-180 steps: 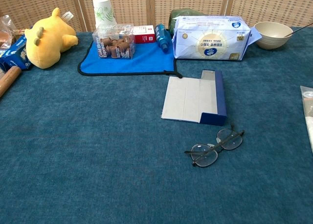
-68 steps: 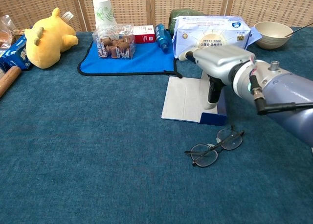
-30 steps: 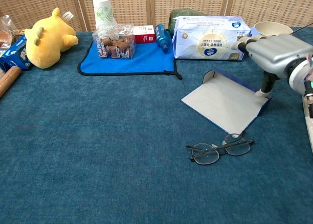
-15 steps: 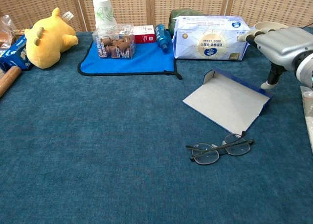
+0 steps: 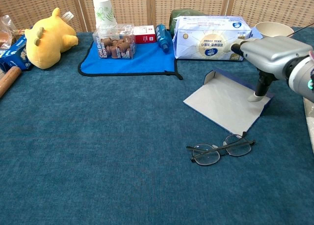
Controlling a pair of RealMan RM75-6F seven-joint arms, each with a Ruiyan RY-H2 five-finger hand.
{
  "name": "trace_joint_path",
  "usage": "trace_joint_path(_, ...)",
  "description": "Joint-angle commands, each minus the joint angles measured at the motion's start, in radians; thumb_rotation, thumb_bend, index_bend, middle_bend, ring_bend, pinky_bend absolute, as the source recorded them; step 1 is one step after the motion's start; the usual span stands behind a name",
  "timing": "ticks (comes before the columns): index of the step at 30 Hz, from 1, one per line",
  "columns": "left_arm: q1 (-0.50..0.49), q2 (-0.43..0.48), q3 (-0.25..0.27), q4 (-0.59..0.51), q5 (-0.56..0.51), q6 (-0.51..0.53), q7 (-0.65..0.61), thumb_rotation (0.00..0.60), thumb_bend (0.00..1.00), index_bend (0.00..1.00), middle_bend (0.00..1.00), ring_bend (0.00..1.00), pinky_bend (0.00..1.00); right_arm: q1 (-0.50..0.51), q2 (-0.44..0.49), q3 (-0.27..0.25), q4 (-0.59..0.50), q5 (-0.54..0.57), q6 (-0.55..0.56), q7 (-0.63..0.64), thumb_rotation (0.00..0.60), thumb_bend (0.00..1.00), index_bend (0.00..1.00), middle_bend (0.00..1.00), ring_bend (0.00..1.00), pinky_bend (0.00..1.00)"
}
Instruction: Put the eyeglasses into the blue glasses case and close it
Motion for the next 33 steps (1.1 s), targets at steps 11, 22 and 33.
trace_joint_path(11, 0.013, 0.008, 0.005, -0.001, 0.008, 0.019, -0.009, 0.600, 0.30, 0.24, 0.16, 0.01, 0.00, 0.018, -0.043, -0.005, 0.214, -0.039, -0.076, 0.076, 0.600, 0.14, 0.00, 0.00, 0.00, 0.13)
trace_joint_path(22, 0.021, 0.009, 0.010, 0.000, 0.015, 0.028, -0.016, 0.600, 0.30, 0.24, 0.16, 0.01, 0.00, 0.027, -0.043, -0.006, 0.358, -0.118, -0.138, 0.168, 0.600, 0.14, 0.00, 0.00, 0.00, 0.12)
trace_joint_path(33, 0.029, 0.008, 0.010, 0.010, 0.016, 0.039, -0.026, 0.600, 0.30, 0.23, 0.16, 0.01, 0.00, 0.046, -0.030, 0.024, 0.379, -0.138, -0.164, 0.174, 0.600, 0.14, 0.00, 0.00, 0.00, 0.12)
